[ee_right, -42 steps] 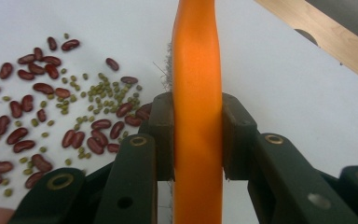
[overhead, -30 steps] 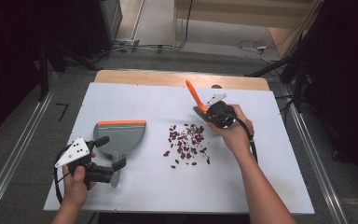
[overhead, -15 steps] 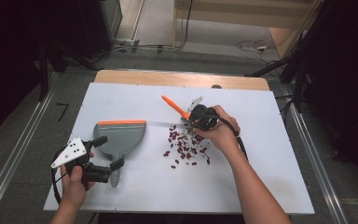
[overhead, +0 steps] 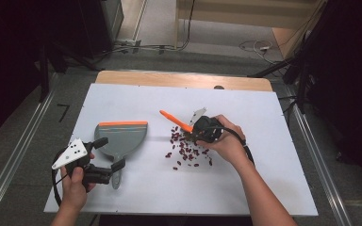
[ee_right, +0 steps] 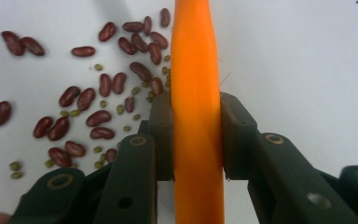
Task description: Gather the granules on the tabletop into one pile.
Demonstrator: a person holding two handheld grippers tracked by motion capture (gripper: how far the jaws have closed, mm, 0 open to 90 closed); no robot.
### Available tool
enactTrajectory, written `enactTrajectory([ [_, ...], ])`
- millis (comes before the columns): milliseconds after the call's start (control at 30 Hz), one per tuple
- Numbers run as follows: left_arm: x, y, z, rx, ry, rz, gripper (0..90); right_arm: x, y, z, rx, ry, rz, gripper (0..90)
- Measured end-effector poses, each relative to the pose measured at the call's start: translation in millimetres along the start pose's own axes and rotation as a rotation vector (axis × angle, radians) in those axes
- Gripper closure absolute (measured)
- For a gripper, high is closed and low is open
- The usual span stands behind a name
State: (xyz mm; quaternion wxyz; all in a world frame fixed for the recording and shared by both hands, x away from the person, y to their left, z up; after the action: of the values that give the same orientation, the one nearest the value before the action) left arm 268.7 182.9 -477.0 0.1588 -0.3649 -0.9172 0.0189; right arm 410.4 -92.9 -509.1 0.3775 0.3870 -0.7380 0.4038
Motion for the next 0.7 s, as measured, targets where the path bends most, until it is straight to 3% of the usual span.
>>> enactTrajectory([
  [100, 0.2, 0.2, 0.1, 0.0, 0.001, -0.001, 0.0, 2.8, 4.7, 1.3, 0.01, -0.007, -0.01, 68.9],
  [167, 0.3, 1.1, 0.1, 0.0, -0.001, -0.005, 0.0, 4.9, 7.2, 2.3, 0.042, -0.006, -0.012, 68.8],
  [267, 1.4, 2.4, 0.2, 0.003, 0.0, -0.009, 0.0, 6.7, 8.1, 3.3, 0.04, -0.019, -0.015, 68.9],
  [467, 2.7, 4.5, -0.4, 0.009, -0.007, -0.013, 0.0, 11.2, -6.7, 3.1, 0.004, -0.038, -0.007, 69.1],
  [700, 2.2, 4.4, -0.2, 0.006, -0.002, -0.011, 0.0, 5.9, -26.5, -17.9, 0.004, -0.104, 0.035, 69.0],
])
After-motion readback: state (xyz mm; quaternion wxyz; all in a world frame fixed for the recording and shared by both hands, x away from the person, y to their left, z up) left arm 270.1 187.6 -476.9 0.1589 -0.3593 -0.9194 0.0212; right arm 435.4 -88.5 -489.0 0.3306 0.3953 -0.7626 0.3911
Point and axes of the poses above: each handheld gripper's, and its own axes: x roughly backward along the jaws, z roughly out of its underside, y roughly to its left, the point moved 8 cm from there along -x, roughly forward along the jaws, and after that the axes turned 2 degrees about y, right-handed, at the moved point
